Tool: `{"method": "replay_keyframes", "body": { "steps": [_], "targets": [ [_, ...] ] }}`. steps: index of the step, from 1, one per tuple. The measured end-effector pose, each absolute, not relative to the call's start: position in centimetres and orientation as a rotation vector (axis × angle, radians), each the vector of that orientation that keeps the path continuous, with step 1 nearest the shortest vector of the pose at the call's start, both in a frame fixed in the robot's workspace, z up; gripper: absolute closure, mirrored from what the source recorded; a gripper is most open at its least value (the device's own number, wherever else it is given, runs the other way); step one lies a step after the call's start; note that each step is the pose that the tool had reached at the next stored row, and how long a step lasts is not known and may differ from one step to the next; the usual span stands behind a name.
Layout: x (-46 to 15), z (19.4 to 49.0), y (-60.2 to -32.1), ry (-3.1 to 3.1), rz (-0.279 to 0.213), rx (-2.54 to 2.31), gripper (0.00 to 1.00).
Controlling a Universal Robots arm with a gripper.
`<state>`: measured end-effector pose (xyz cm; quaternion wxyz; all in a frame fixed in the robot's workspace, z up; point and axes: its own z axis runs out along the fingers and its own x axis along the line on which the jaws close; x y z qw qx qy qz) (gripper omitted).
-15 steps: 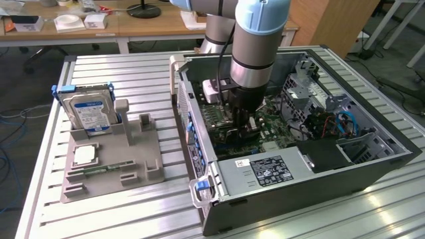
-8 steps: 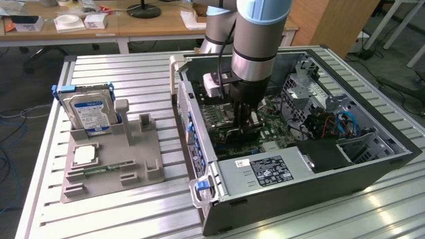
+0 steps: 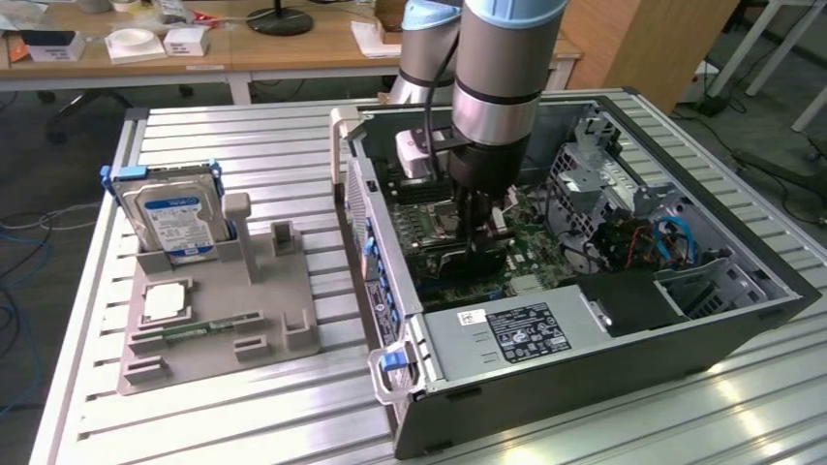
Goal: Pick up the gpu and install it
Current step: 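Insert the gpu into the slot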
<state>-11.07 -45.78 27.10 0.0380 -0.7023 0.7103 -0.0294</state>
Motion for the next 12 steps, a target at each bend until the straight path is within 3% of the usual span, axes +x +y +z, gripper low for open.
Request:
{"method": "replay_keyframes", "body": {
  "steps": [2,3,6,8,12],
  "targets": [
    [-11.1,27.44,-45.78,2.178,-0.092,-2.153,0.61],
    [-11.11,27.55,-45.78,2.177,-0.093,-2.153,0.68],
    [-11.16,27.61,-45.77,2.176,-0.095,-2.152,0.74],
    [-11.2,27.61,-45.78,2.177,-0.095,-2.152,0.85],
    [-11.2,27.62,-45.78,2.177,-0.095,-2.152,0.9]
  ]
}}
